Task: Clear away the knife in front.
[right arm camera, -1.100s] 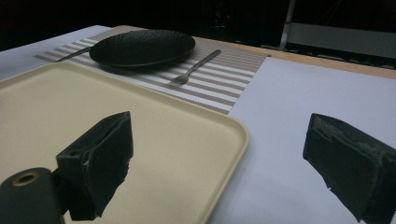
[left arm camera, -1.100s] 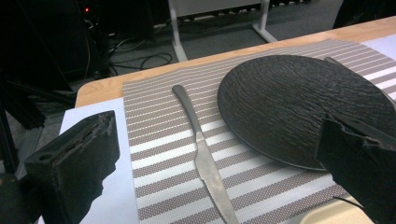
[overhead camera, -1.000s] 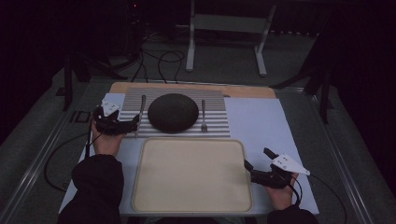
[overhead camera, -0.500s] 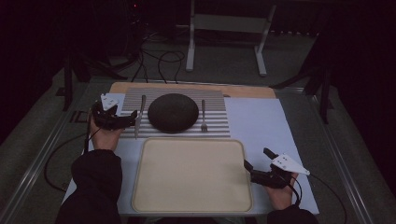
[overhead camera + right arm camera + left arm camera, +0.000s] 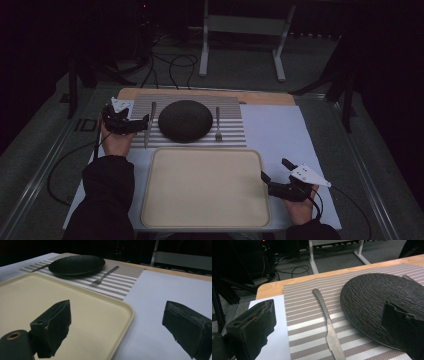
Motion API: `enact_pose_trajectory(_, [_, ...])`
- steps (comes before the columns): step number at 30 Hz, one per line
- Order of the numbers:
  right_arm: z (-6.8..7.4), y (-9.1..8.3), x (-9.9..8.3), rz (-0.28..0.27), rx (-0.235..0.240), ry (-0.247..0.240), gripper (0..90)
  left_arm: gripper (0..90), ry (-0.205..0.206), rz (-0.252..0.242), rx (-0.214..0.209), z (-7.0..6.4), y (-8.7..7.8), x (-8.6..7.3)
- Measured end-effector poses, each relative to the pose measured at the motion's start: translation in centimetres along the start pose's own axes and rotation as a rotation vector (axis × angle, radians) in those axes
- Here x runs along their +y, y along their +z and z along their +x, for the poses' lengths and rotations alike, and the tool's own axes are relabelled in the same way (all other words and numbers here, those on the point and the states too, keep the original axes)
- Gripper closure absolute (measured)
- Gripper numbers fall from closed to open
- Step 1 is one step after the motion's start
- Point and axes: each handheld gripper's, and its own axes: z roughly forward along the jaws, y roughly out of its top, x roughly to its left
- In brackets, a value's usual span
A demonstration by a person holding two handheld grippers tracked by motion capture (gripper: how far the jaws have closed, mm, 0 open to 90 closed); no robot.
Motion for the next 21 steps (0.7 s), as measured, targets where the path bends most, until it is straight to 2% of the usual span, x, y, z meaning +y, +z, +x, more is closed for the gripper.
enact_pose_trajectory(8, [0.0,0.0,0.0,-0.001,0.001,-0.003,8.3,1.1,-0.008,0.021,-0.005,0.0,0.8,0.5])
enact_pose_trajectory(11, [0.0,0.0,0.0,-0.002,0.002,-0.002,8.3,1.1,-0.034,0.035,-0.014,0.3,1.4,0.8])
enact_pose_trajectory(20, [-0.1,0.2,0.0,-0.002,0.004,0.008,8.3,1.1,-0.012,0.053,-0.014,-0.1,2.4,1.8])
enact_pose_trajectory(21, [-0.1,0.2,0.0,0.0,0.003,0.01,8.3,1.0,0.002,0.061,-0.013,-0.1,2.7,2.0])
